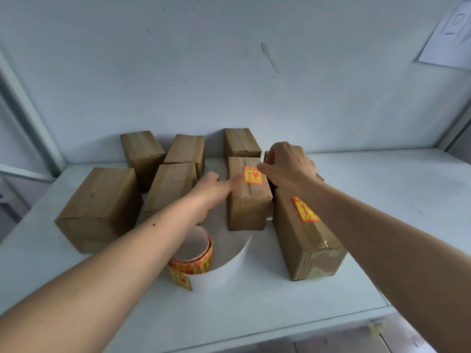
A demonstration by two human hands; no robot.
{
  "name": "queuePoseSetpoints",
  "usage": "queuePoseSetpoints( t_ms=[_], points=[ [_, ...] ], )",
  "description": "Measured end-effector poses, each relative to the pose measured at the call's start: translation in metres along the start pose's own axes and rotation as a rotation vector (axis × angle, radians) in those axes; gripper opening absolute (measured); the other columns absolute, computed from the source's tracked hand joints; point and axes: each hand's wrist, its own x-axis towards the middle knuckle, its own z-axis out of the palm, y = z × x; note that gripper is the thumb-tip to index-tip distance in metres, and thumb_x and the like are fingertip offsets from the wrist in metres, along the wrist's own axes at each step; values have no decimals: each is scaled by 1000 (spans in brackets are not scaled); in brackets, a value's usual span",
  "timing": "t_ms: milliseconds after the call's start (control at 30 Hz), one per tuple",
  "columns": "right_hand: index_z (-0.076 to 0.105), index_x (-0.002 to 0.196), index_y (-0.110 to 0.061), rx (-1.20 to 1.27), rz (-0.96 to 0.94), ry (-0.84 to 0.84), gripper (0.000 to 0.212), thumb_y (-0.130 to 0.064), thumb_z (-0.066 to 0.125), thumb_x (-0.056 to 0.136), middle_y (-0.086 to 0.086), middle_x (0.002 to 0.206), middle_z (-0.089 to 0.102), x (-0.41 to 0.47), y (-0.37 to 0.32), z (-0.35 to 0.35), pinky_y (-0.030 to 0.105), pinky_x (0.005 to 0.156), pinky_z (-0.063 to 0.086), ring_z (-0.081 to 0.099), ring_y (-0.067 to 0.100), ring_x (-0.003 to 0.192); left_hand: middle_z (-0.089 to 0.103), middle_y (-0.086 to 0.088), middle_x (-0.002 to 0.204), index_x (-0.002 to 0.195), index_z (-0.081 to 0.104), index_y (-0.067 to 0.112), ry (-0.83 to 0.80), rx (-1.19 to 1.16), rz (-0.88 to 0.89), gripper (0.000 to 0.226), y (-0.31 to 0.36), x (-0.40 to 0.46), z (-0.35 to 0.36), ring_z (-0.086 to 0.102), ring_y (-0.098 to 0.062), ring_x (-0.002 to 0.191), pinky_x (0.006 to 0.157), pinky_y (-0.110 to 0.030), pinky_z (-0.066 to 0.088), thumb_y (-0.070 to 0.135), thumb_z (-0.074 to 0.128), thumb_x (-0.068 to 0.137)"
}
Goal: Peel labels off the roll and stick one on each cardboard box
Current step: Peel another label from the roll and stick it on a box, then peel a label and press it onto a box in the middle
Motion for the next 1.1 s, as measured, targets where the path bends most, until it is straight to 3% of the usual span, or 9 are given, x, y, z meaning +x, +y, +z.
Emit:
queuePoseSetpoints(
  t_ms=[67,167,300,433,567,700,867,933,1100],
  points=[
    [64,78,-24,72,-75,13,5,-27,62,82,-2,85,66,-27,-7,-12,27,57,38,61,23,83,58,-4,104,112,56,14,6,55,134,59,0,-17,-14,56,-22,102,89,-36,44,64,55,82],
    [64,77,-29,208,-205,-66,6,-25,65,81,-8,84,66,-72,-20,-19,27,65,45,61,16,83,65,1,100,109,64,17,4,33,270,39,-5,-51,-35,60,-16,97,89,-35,50,47,62,85],
    [69,99,-20,305,-298,-351,25,-17,77,76,-7,93,67,-127,-30,-6,16,70,50,62,11,86,71,4,90,93,70,23,34,50,405,7,-27,-96,-59,65,-10,86,79,-27,53,24,66,87],
    [66,104,-24,198,-309,-435,38,-33,82,72,-6,105,68,-161,-33,31,37,80,57,62,15,93,71,10,95,101,70,24,-76,341,439,24,-62,-126,-76,66,-3,89,82,-25,55,25,76,78],
    [66,92,-25,133,-304,-342,14,-30,72,81,-4,98,68,-168,-31,48,33,73,49,61,21,94,61,12,112,122,62,24,-162,636,429,60,-80,-136,-81,56,-6,104,89,-21,44,25,85,67],
    [66,87,-19,149,-262,-253,3,-22,66,86,-1,92,65,-165,-25,53,39,74,54,60,21,89,62,-3,118,123,58,23,-100,879,570,53,-89,-134,-77,55,-20,111,87,-32,46,-3,65,78],
    [55,112,-16,172,-266,-33,33,-17,73,84,-2,122,44,-173,-25,49,27,66,48,62,21,86,67,-5,117,122,61,17,-36,713,572,41,-86,-135,-71,63,-20,108,89,-34,54,-2,60,86],
    [56,103,-17,195,-307,62,29,-18,75,81,-4,116,46,-180,-25,49,26,61,46,60,17,80,68,-3,116,120,62,19,-28,613,550,39,-86,-134,-68,63,-18,108,89,-38,55,0,64,85],
    [61,92,-22,324,-284,10,22,-29,76,78,-10,92,65,-188,-28,60,32,64,52,60,11,81,69,5,102,105,66,24,13,462,520,30,-88,-130,-63,65,-11,97,82,-39,58,5,69,82]
  ],
)
